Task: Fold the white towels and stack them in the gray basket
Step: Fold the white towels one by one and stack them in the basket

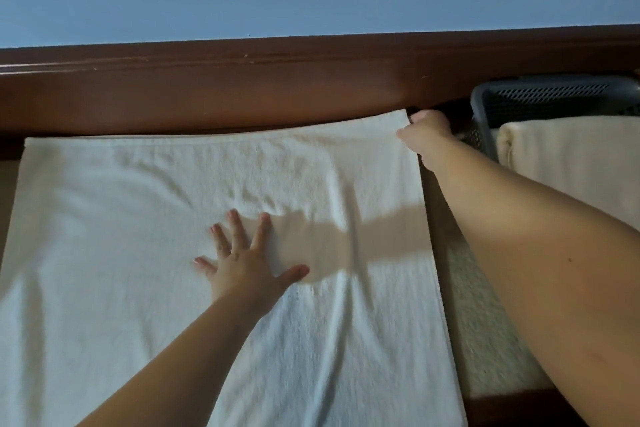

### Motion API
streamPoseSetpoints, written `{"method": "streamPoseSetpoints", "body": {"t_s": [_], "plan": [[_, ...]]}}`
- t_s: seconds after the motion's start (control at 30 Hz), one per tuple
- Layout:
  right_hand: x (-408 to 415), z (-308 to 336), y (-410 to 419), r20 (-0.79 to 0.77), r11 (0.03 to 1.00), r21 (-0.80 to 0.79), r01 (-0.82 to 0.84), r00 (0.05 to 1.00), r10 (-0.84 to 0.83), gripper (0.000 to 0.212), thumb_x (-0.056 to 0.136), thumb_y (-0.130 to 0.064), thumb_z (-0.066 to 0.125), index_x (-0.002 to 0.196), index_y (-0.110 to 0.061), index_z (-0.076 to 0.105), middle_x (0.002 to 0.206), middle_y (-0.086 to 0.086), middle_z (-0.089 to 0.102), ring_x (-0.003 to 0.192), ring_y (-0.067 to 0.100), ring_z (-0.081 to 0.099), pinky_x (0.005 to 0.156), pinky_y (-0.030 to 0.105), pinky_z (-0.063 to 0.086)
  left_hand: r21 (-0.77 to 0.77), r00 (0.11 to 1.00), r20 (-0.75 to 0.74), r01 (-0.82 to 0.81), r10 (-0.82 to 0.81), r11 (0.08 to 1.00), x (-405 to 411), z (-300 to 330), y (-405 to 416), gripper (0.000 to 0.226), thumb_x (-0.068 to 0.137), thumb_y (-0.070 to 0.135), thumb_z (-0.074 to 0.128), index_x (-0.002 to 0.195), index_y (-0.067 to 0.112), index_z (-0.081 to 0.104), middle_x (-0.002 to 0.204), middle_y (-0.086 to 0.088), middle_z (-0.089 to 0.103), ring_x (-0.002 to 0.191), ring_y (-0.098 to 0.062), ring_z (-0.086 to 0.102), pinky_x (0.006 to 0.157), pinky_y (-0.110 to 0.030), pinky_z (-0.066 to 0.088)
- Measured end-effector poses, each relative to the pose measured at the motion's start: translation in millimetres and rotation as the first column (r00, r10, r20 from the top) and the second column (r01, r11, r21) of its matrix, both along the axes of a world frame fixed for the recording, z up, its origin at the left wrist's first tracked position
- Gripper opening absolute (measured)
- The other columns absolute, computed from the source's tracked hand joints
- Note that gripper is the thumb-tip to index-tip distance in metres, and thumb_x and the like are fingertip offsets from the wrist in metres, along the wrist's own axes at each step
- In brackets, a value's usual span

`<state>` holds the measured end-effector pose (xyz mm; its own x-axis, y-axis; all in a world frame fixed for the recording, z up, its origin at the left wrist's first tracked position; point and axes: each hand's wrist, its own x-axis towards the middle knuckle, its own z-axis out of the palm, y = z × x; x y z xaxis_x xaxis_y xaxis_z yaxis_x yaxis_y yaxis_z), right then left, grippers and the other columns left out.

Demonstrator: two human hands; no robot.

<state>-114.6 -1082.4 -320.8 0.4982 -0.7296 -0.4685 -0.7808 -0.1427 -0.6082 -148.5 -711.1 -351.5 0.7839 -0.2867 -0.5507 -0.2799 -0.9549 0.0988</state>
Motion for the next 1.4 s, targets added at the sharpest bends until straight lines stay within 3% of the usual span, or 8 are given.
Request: {"method": "streamPoseSetpoints", "body": {"t_s": [0.17,0.33,0.63,0.73,0.87,0.97,1.1,1.4], "plan": [[-37,-2,32,0.079,1.000,0.010,0.026,0.997,-0.027,0.023,0.096,-0.018,0.066,0.117,-0.010,0.064,0.091,0.003,0.062,0.076,0.016,0.059,0.066,0.030,0.048,0.011,1.000,0.010,0.005,-0.006,1.000,0,0,2,0.124,0.065,0.104,0.041,0.157,0.047,-0.019,0.167,-0.005,-0.035,0.156,-0.042,-0.024,0.117,-0.078,0.009],[-115,-32,69,-0.043,0.998,0.023,0.051,0.998,-0.050,0.013,0.082,-0.020,0.063,0.087,-0.008,0.064,0.075,0.008,0.061,0.068,0.027,0.063,0.056,0.025,0.040,0.018,1.000,0.004,0.016,-0.016,1.000,1,5,0,0.124,0.066,0.101,0.046,0.158,0.046,-0.016,0.167,-0.005,-0.034,0.156,-0.041,-0.022,0.116,-0.079,0.012],[-154,-10,98,0.034,0.995,-0.017,0.102,0.994,-0.102,0.039,0.094,-0.023,0.072,0.129,-0.013,0.057,0.110,0.006,0.066,0.096,0.027,0.066,0.075,0.034,0.052,-0.021,0.991,-0.056,0.123,-0.124,0.992,13,14,15,0.127,0.063,0.103,0.048,0.159,0.046,-0.013,0.169,-0.006,-0.026,0.156,-0.046,-0.013,0.114,-0.078,0.019],[-177,7,145,-0.180,0.992,-0.090,0.089,0.978,-0.104,0.042,0.082,-0.028,0.064,0.121,-0.021,0.049,0.112,0.007,0.066,0.099,0.033,0.066,0.083,0.044,0.058,-0.143,0.964,-0.147,0.202,-0.222,0.969,32,22,43,0.117,0.073,0.096,0.051,0.163,0.044,-0.001,0.172,-0.001,-0.020,0.159,-0.039,-0.008,0.121,-0.070,0.020],[-212,14,238,-0.411,0.963,-0.261,0.069,0.895,-0.175,0.073,0.081,-0.032,0.062,0.149,-0.019,0.038,0.143,0.014,0.048,0.130,0.040,0.048,0.107,0.053,0.045,-0.330,0.968,-0.156,0.138,-0.198,0.934,58,35,128,0.087,0.083,0.084,0.049,0.157,0.040,0.036,0.168,0.002,0.028,0.152,-0.029,0.030,0.121,-0.050,0.033],[-211,23,339,-0.405,0.951,-0.280,-0.127,0.914,0.003,0.058,0.097,-0.033,0.060,0.151,-0.022,0.039,0.150,0.010,0.038,0.136,0.035,0.040,0.109,0.053,0.041,-0.294,0.999,-0.050,-0.019,0.005,0.956,69,42,216,0.063,0.095,0.060,0.060,0.150,0.033,0.046,0.151,-0.006,0.044,0.137,-0.031,0.041,0.112,-0.046,0.039],[-184,15,478,-0.232,0.835,-0.336,-0.435,0.898,0.374,0.034,0.093,-0.029,0.063,0.125,-0.017,0.061,0.120,0.010,0.053,0.110,0.036,0.054,0.086,0.048,0.053,-0.165,0.977,0.052,-0.196,0.207,0.967,103,46,307,0.065,0.097,0.056,0.058,0.149,0.022,0.043,0.141,-0.019,0.045,0.130,-0.039,0.043,0.109,-0.048,0.038],[-94,15,676,-0.076,0.675,-0.077,-0.733,0.680,0.729,0.032,0.102,-0.047,0.051,0.107,-0.016,0.055,0.105,0.001,0.058,0.094,0.026,0.058,0.077,0.043,0.053,-0.191,0.866,-0.230,-0.487,0.444,0.852,190,33,355,0.091,0.081,0.062,0.072,0.147,0.006,0.043,0.142,-0.016,0.052,0.116,-0.037,0.062,0.098,-0.048,0.057]]}}
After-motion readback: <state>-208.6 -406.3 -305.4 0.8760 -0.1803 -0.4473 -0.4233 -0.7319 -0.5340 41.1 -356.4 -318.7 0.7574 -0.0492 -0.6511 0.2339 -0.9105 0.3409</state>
